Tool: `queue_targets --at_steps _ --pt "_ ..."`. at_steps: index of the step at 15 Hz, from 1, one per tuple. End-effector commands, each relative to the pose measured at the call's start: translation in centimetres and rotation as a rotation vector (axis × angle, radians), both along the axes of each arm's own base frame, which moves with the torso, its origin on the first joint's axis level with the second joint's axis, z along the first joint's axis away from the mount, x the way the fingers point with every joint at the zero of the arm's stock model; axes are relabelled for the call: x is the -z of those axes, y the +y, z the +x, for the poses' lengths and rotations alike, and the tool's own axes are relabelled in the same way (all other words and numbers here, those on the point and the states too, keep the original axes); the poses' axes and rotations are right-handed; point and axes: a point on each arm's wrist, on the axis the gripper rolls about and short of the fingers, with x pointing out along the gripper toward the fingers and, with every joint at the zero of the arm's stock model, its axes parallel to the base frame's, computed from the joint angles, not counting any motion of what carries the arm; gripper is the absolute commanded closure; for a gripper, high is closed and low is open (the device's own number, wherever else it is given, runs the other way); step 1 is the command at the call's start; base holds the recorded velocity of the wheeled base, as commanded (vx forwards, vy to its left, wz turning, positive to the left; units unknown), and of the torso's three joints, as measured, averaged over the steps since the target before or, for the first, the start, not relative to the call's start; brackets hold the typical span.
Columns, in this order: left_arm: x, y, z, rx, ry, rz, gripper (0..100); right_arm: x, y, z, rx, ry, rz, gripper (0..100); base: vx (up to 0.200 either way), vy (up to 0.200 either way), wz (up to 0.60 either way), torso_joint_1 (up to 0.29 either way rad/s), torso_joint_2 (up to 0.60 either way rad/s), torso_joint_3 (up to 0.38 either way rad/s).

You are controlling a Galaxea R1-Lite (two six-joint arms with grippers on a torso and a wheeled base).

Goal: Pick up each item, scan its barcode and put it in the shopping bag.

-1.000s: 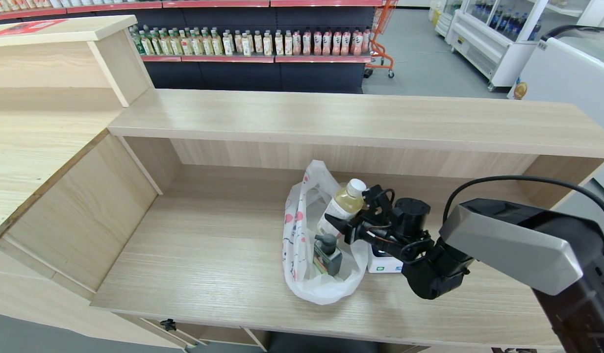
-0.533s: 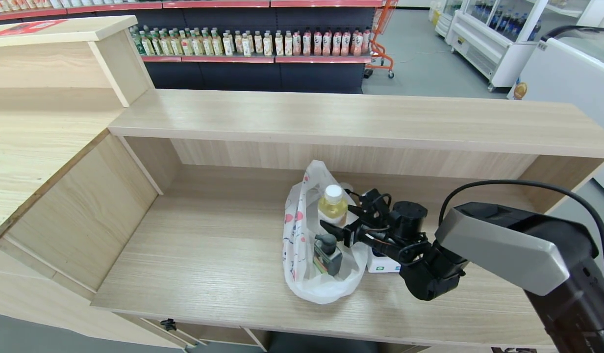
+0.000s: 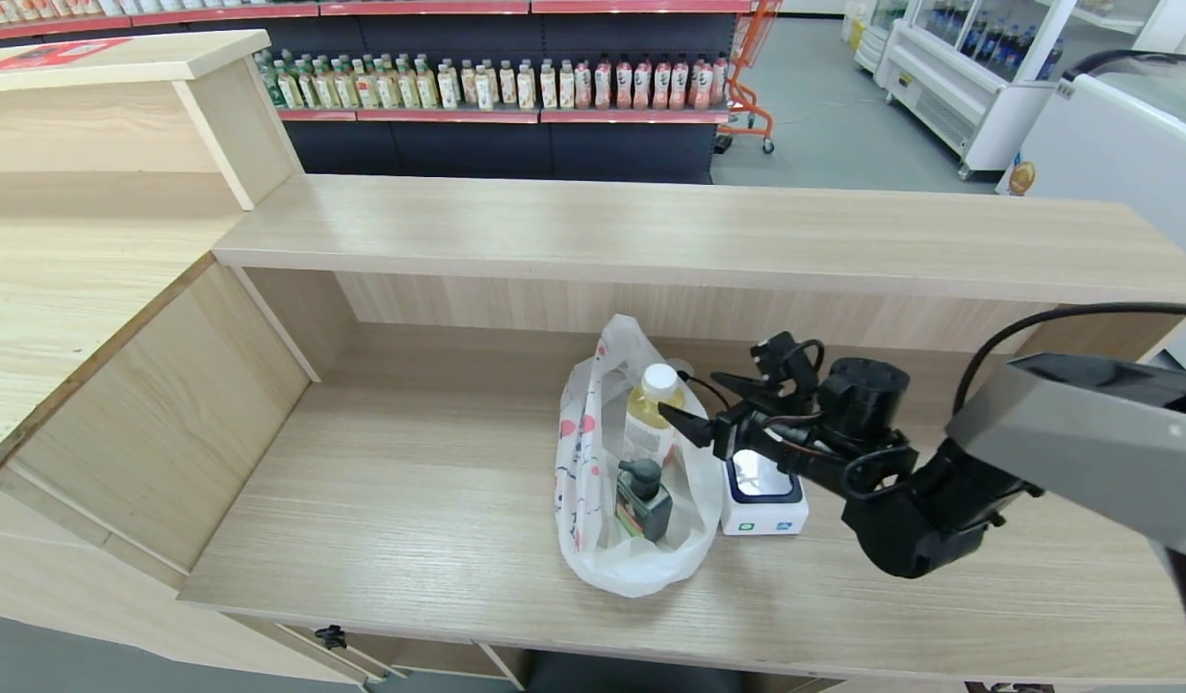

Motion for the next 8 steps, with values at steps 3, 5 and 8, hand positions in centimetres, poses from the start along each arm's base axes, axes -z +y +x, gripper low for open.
queue_targets --at_steps 3,5,8 --pt "0.0 0.0 0.0 0.0 -0.001 -0.002 0 -8.4 -6.2 -10.5 0.074 0.001 0.051 0 0.0 0.0 0.0 0.0 0.0 0.0" --pt "0.0 0.0 0.0 0.002 -0.001 0.0 0 -9.1 -8.4 -14.2 0.124 0.025 0.039 0 0.0 0.0 0.0 0.0 0.0 0.0" --pt "0.0 0.0 0.0 0.002 -0.001 -0.002 0 -10.7 -12.7 -19.5 0.283 0.053 0.034 0 0.0 0.0 0.0 0.0 0.0 0.0"
